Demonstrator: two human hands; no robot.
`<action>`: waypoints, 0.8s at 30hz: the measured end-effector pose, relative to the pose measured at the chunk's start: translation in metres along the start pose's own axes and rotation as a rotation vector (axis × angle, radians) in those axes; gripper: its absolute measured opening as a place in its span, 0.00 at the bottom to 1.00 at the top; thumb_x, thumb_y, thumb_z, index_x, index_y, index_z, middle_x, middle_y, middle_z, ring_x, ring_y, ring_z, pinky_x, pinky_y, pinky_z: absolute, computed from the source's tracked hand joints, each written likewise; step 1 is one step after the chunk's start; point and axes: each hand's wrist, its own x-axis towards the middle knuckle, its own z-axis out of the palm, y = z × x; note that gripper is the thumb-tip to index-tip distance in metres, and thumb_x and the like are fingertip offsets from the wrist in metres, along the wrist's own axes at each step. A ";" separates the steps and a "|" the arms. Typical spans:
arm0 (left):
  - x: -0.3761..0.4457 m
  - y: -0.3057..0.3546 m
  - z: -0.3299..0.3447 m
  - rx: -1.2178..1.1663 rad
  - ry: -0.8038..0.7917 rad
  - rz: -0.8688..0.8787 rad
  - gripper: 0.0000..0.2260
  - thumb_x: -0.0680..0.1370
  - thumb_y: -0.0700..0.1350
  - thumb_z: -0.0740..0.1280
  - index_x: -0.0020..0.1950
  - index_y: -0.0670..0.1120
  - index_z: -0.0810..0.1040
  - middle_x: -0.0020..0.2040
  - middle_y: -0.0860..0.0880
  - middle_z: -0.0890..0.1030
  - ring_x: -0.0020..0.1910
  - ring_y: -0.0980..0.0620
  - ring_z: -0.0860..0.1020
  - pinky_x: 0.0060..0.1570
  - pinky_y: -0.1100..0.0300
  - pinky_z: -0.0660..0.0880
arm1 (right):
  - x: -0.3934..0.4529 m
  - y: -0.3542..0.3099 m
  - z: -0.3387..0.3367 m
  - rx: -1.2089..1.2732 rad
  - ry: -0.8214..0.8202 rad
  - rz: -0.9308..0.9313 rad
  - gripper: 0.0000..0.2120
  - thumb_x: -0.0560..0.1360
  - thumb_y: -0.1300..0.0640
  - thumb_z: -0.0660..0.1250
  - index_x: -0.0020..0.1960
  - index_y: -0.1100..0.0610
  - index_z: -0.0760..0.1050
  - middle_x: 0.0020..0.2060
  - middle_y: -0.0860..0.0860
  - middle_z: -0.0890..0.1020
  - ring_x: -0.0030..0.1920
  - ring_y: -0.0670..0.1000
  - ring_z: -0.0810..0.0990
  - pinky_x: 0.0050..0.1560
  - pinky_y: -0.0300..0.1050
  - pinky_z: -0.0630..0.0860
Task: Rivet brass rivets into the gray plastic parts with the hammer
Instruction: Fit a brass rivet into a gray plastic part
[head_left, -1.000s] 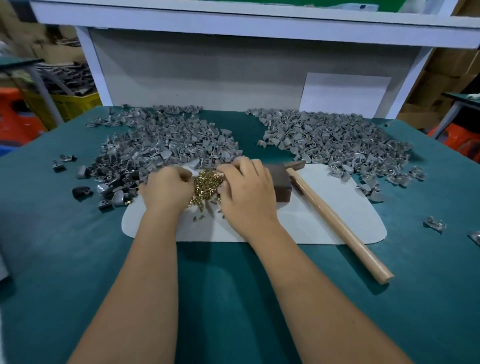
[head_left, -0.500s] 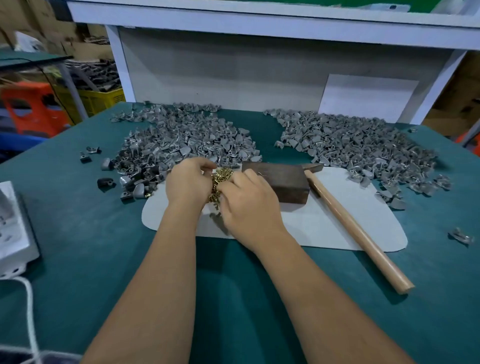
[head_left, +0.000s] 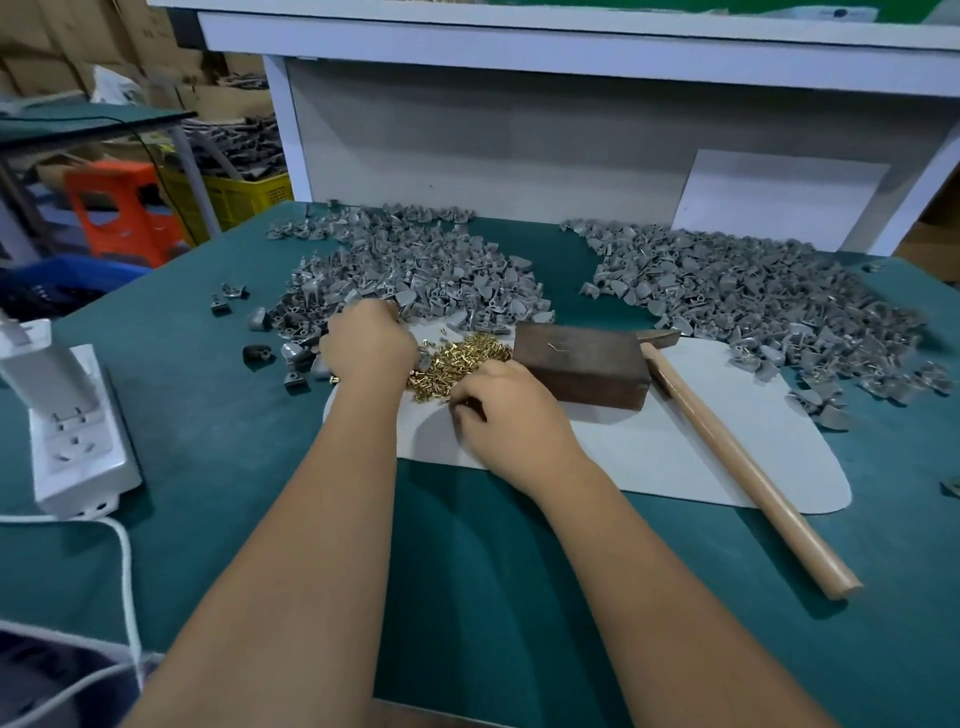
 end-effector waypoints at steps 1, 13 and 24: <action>0.001 -0.001 0.002 0.028 0.001 0.021 0.18 0.74 0.35 0.62 0.58 0.49 0.82 0.56 0.41 0.80 0.58 0.38 0.76 0.59 0.45 0.75 | 0.001 0.000 -0.001 0.026 -0.004 0.017 0.10 0.77 0.58 0.62 0.52 0.56 0.81 0.49 0.51 0.78 0.54 0.52 0.71 0.54 0.48 0.71; 0.008 -0.017 0.017 0.092 0.180 0.144 0.16 0.77 0.38 0.62 0.58 0.53 0.82 0.57 0.42 0.81 0.62 0.36 0.71 0.60 0.46 0.69 | -0.002 0.001 0.001 -0.081 0.020 0.023 0.15 0.79 0.50 0.61 0.59 0.58 0.78 0.52 0.53 0.77 0.57 0.54 0.71 0.54 0.48 0.72; 0.001 0.004 0.012 -0.037 0.161 0.271 0.15 0.77 0.36 0.62 0.62 0.43 0.78 0.56 0.41 0.82 0.52 0.38 0.79 0.48 0.49 0.76 | 0.000 -0.001 0.002 -0.071 0.063 0.019 0.08 0.75 0.65 0.62 0.53 0.61 0.76 0.50 0.55 0.76 0.54 0.56 0.71 0.49 0.49 0.71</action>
